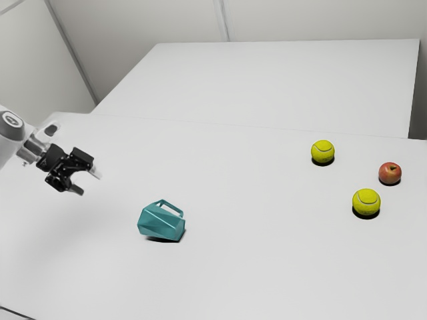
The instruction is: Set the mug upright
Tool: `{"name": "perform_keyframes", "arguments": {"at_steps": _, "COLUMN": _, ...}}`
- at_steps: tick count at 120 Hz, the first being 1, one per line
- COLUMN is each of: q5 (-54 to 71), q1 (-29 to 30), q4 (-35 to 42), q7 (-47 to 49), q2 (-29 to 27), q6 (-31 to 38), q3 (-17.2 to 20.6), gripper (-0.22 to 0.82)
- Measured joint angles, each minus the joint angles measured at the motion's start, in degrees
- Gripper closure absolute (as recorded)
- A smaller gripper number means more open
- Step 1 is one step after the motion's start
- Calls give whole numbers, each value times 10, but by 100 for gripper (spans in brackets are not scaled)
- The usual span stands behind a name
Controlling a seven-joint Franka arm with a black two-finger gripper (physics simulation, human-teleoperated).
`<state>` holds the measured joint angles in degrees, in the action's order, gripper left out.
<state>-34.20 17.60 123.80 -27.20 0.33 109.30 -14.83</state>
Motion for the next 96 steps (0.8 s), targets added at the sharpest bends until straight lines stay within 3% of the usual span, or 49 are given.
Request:
{"name": "perform_keyframes", "arguments": {"at_steps": 20, "q5": -59, "q1": 36, "q4": 12, "q7": -72, "q2": 16, "q6": 14, "q3": -3, "gripper": 0}}
{"name": "perform_keyframes", "arguments": {"at_steps": 27, "q5": -78, "q1": -14, "q4": 9, "q7": -96, "q2": 30, "q6": 18, "q3": -25, "gripper": 0}}
{"name": "perform_keyframes", "arguments": {"at_steps": 40, "q5": -102, "q1": -167, "q4": 6, "q7": -135, "q2": 54, "q6": 24, "q3": -38, "gripper": 0}}
{"name": "perform_keyframes", "arguments": {"at_steps": 46, "q5": -109, "q1": -197, "q4": 5, "q7": -151, "q2": 58, "q6": 26, "q3": -40, "gripper": 0}}
{"name": "perform_keyframes", "arguments": {"at_steps": 96, "q5": -125, "q1": -186, "q4": 27, "q7": -243, "q2": 42, "q6": 44, "q3": -41, "gripper": 0}}
